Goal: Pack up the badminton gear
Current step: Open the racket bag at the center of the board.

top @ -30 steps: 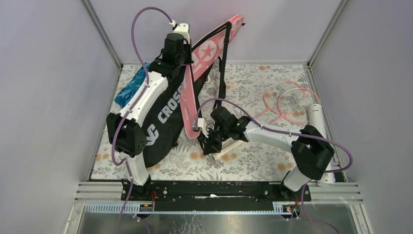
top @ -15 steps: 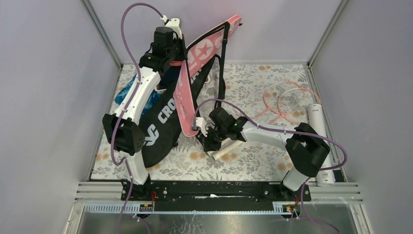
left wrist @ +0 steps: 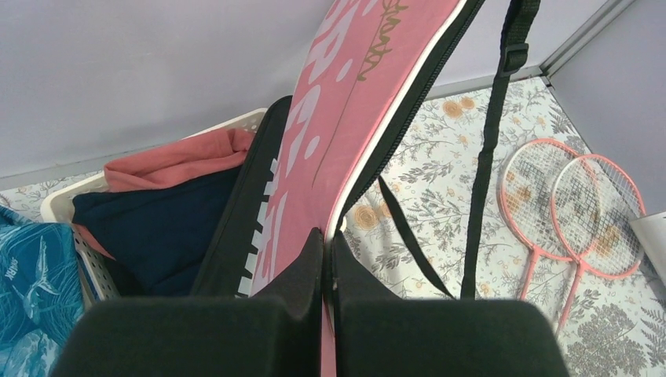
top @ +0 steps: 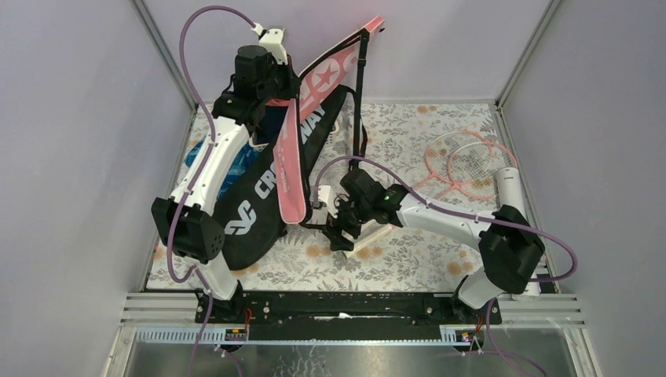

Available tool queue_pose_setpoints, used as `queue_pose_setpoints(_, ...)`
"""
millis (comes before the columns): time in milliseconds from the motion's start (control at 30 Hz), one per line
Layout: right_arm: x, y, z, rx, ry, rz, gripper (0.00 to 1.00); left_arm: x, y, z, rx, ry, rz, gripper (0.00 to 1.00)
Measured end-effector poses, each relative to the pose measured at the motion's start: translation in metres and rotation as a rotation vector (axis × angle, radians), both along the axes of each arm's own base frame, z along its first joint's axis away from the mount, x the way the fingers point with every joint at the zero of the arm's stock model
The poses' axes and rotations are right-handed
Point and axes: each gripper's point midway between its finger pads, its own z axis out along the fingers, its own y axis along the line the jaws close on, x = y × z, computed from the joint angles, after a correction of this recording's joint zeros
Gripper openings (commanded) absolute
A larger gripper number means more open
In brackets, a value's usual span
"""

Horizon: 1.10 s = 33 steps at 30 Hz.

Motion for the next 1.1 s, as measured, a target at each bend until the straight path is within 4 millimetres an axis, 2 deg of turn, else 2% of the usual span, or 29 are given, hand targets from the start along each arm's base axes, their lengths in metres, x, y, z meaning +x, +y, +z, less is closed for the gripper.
queue_pose_setpoints(367, 0.009, 0.001, 0.036, 0.030, -0.089, 0.020, 0.91, -0.008, -0.006, -0.016, 0.017, 0.008, -0.056, 0.00)
queue_pose_setpoints(500, 0.016, 0.001, 0.048, 0.048, -0.116, 0.001, 0.92, -0.015, -0.008, -0.021, 0.019, 0.018, -0.085, 0.00)
queue_pose_setpoints(633, 0.032, -0.009, 0.057, 0.061, -0.138, -0.052, 0.93, -0.022, -0.012, -0.023, 0.016, 0.021, -0.121, 0.00)
queue_pose_setpoints(767, 0.042, -0.015, 0.061, 0.068, -0.149, -0.083, 0.92, -0.028, -0.016, -0.023, 0.011, 0.022, -0.148, 0.00)
queue_pose_setpoints(1000, 0.043, -0.015, 0.063, 0.085, -0.133, -0.090, 0.92, -0.034, -0.022, -0.021, -0.011, 0.025, -0.183, 0.00)
queue_pose_setpoints(1100, 0.063, -0.021, 0.069, 0.115, -0.121, -0.174, 0.93, -0.038, -0.025, -0.024, -0.029, 0.037, -0.200, 0.00)
